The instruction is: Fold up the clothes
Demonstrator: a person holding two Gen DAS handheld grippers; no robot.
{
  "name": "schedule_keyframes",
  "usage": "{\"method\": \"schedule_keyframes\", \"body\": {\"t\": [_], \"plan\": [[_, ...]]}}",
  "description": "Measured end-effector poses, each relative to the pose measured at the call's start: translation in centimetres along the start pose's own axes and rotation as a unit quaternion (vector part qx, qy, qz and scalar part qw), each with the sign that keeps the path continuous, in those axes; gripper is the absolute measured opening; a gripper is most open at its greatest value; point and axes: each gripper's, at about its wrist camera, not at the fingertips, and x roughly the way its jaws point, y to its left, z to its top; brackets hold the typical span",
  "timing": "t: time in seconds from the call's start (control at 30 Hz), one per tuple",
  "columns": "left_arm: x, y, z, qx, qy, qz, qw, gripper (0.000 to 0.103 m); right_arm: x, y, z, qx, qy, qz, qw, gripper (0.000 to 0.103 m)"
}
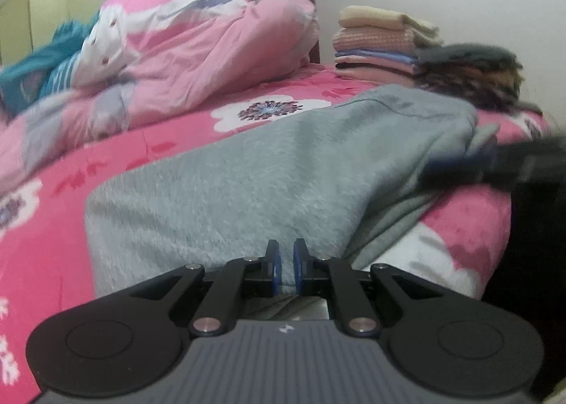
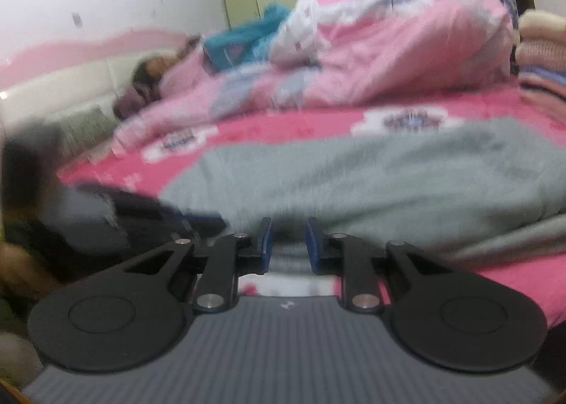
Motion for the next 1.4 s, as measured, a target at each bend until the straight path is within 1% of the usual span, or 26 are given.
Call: {"method": "schedule_keyframes", "body": {"t": [0.07, 0.13, 0.17, 0.23, 0.27, 0.3, 0.33, 0.37, 0.4, 0.43, 0.53, 0.57, 0.63, 0.7, 0.73, 0.77, 0.83, 0.87, 0.93, 1.03, 1.1, 1.2, 1.27, 1.33, 1.4], "plan": [[0.0, -0.3, -0.2, 0.009, -0.004, 0.005, 0.9999, 0.009, 0.4, 0.4, 1.1, -0.009, -0.022, 0.005, 1.000, 0.019], [-0.1, -0.4, -0.2, 0.015, -0.006, 0.010, 0.9998, 0.009, 1.8, 1.0, 1.8, -0.027, -0.034, 0.008, 0.999, 0.019], [-0.2, -0.5, -0.3, 0.018, -0.007, 0.012, 0.9997, 0.009, 2.6, 1.2, 1.8, -0.030, -0.033, 0.009, 0.999, 0.019], [-0.3, -0.6, -0.5, 0.022, -0.009, 0.016, 0.9996, 0.009, 4.8, 0.8, 0.5, -0.025, -0.004, 0.002, 1.000, 0.020], [-0.3, -0.5, -0.6, 0.018, -0.009, 0.015, 0.9997, 0.010, 6.0, 0.5, -0.7, -0.026, 0.021, -0.010, 0.999, 0.020], [-0.3, -0.4, -0.8, 0.011, -0.009, 0.012, 0.9998, 0.010, 6.6, 0.1, -2.4, -0.027, 0.027, -0.018, 0.999, 0.020], [-0.3, -0.2, -1.0, 0.002, -0.011, 0.010, 0.9999, 0.010, 6.4, -0.3, -3.5, -0.019, 0.011, -0.015, 1.000, 0.020], [-0.4, 0.0, -1.0, -0.004, -0.013, 0.008, 0.9999, 0.010, 6.1, -0.1, -3.2, -0.014, 0.010, -0.017, 1.000, 0.020], [-0.4, 0.2, -1.0, -0.010, -0.014, 0.006, 0.9998, 0.010, 6.0, 0.4, -2.4, -0.017, 0.018, -0.024, 0.999, 0.020], [-0.4, 0.4, -1.0, -0.016, -0.014, 0.003, 0.9998, 0.010, 5.7, 0.9, -1.7, -0.023, 0.017, -0.027, 0.999, 0.022], [-0.5, 1.1, -1.1, -0.037, -0.015, -0.006, 0.9992, 0.010, 5.4, 2.2, -0.8, -0.047, -0.008, -0.018, 0.999, 0.022], [-0.5, 1.3, -1.2, -0.044, -0.016, -0.008, 0.9989, 0.010, 5.5, 2.5, -0.9, -0.053, -0.014, -0.012, 0.998, 0.024], [-0.8, 1.6, -1.4, -0.056, -0.015, -0.006, 0.9983, 0.010, 6.9, 2.3, -2.4, -0.054, 0.003, -0.006, 0.999, 0.027], [-1.1, 1.8, -1.7, -0.066, -0.013, -0.004, 0.9977, 0.012, 7.1, 2.3, -4.7, -0.079, -0.026, -0.008, 0.997, 0.027], [-1.4, 2.0, -1.7, -0.070, -0.011, -0.001, 0.9975, 0.012, 7.1, 2.4, -5.2, -0.089, -0.031, -0.011, 0.995, 0.027], [-1.9, 2.2, -1.8, -0.071, -0.009, 0.007, 0.9974, 0.012, 7.1, 2.7, -4.8, -0.096, -0.025, -0.015, 0.995, 0.027], [-2.7, 2.8, -2.2, -0.076, -0.003, 0.031, 0.9966, 0.013, 7.0, 2.7, -4.5, -0.094, -0.019, -0.016, 0.995, 0.027], [-3.0, 3.4, -2.5, -0.088, 0.001, 0.039, 0.9953, 0.013, 7.0, 2.6, -4.6, -0.092, -0.022, -0.013, 0.995, 0.027], [-3.7, 4.8, -3.2, -0.125, 0.008, 0.049, 0.9910, 0.013, 6.8, 2.4, -5.0, -0.091, -0.030, -0.009, 0.995, 0.027], [-4.7, 7.1, -4.1, -0.183, 0.024, 0.071, 0.9803, 0.012, 6.9, 2.4, -4.9, -0.086, -0.031, -0.009, 0.996, 0.027], [-5.3, 8.1, -4.5, -0.204, 0.031, 0.077, 0.9754, 0.010, 7.2, 2.4, -4.9, -0.083, -0.034, -0.006, 0.996, 0.027], [-5.8, 8.4, -4.3, -0.205, 0.041, 0.090, 0.9737, 0.011, 7.2, 2.2, -5.0, -0.079, -0.037, -0.002, 0.996, 0.027], [-6.4, 8.5, -3.6, -0.209, 0.040, 0.100, 0.9720, 0.013, 7.2, 2.1, -5.0, -0.077, -0.039, 0.001, 0.996, 0.027], [-7.3, 8.5, -3.0, -0.212, 0.024, 0.107, 0.9710, 0.013, 7.1, 2.0, -5.1, -0.076, -0.042, 0.002, 0.996, 0.027], [-7.8, 8.0, -1.8, -0.200, -0.002, 0.111, 0.9735, 0.015, 7.1, 2.0, -5.2, -0.076, -0.045, 0.003, 0.996, 0.027]]}}
